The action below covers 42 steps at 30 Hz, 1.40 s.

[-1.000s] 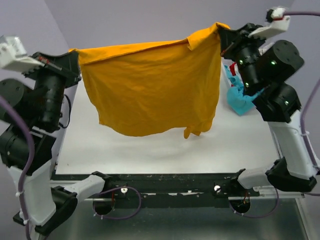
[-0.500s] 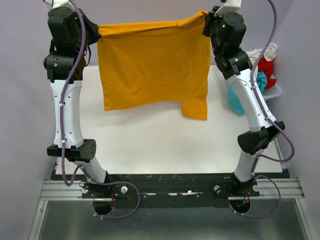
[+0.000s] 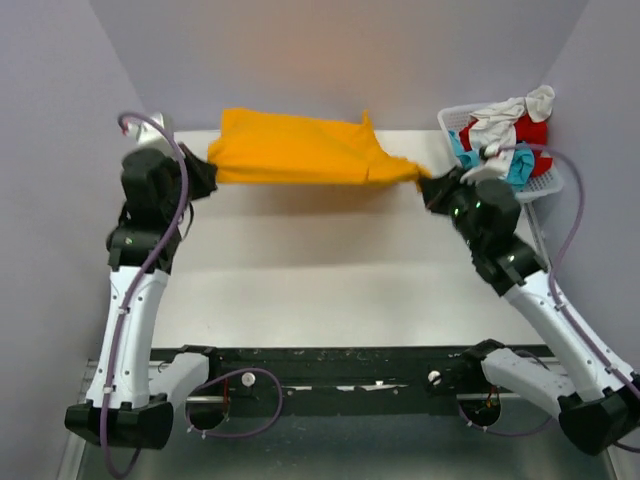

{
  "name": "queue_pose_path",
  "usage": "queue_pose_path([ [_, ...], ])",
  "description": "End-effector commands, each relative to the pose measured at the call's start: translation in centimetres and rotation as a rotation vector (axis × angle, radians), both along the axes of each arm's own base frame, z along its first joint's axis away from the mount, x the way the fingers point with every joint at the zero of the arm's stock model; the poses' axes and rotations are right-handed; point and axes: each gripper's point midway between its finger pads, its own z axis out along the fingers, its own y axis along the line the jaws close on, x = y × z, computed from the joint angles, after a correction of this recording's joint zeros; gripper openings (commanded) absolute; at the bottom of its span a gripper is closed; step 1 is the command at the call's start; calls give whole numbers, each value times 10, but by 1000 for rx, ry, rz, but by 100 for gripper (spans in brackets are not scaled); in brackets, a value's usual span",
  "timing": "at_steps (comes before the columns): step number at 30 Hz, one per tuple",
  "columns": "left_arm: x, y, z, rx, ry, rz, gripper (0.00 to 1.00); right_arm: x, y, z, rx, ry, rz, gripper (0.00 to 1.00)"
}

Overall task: Fold and stack the t-shirts
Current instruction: Flatten out the tshirt

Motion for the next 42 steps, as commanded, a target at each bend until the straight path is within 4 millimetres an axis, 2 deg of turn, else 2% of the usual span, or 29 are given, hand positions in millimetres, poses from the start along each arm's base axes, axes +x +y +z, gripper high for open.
queue_pose_path([
  [1, -26, 1, -152, -118, 234, 81, 3, -59, 32, -162, 251, 419, 154, 12],
  [2, -38, 2, -174, -152, 267, 103, 5, -78, 34, -189, 259, 501, 186, 15],
  [3, -49, 9, -208, -168, 330, 161, 5, -95, 33, -214, 252, 583, 197, 24],
  [4, -61, 14, -229, -178, 368, 201, 6, -111, 28, -236, 232, 655, 193, 33],
  [5, -73, 15, -254, -176, 423, 218, 15, -124, 22, -252, 214, 709, 177, 41],
  [6, -83, 19, -270, -177, 457, 245, 31, -136, 15, -266, 185, 752, 168, 50],
  [7, -93, 22, -285, -180, 497, 270, 39, -142, 7, -272, 157, 769, 141, 66],
  [8, -99, 23, -291, -182, 512, 277, 42, -145, -2, -274, 133, 779, 102, 77],
  [9, -103, 22, -293, -195, 520, 282, 55, -141, -9, -269, 114, 755, 68, 92],
  [10, -105, 21, -290, -207, 524, 284, 94, -138, -12, -262, 101, 729, 54, 100],
  [11, -106, 19, -286, -216, 521, 278, 98, -134, -12, -254, 95, 702, 57, 100],
  [14, -101, 11, -262, -238, 477, 230, 99, -119, -2, -230, 81, 623, 112, 100],
  [16, -95, -3, -252, -253, 446, 141, 99, -105, 7, -220, 48, 587, 160, 100],
  [17, -92, -15, -251, -274, 446, 77, 99, -100, 18, -215, 48, 575, 213, 100],
  [19, -85, -38, -253, -306, 454, -47, 99, -89, 37, -218, 35, 596, 268, 100],
  [22, -79, -64, -269, -316, 521, -145, 99, -76, 67, -242, -135, 658, 242, 100],
  [23, -78, -70, -275, -307, 546, -158, 98, -81, 81, -251, -209, 677, 235, 100],
  [25, -80, -82, -291, -293, 599, -186, 99, -83, 96, -278, -310, 754, 192, 96],
  [27, -83, -88, -308, -288, 646, -191, 99, -88, 107, -302, -351, 827, 180, 89],
  [30, -91, -85, -338, -275, 727, -157, 99, -105, 123, -329, -407, 891, 232, 83],
  [33, -96, -79, -357, -268, 771, -114, 99, -118, 124, -345, -434, 936, 252, 75],
  [36, -97, -79, -367, -272, 783, -107, 99, -123, 113, -360, -463, 968, 220, 64],
  [39, -101, -76, -378, -267, 819, -83, 98, -128, 112, -367, -454, 988, 217, 55],
  [42, -103, -75, -382, -265, 836, -74, 99, -127, 100, -363, -469, 978, 156, 33],
])
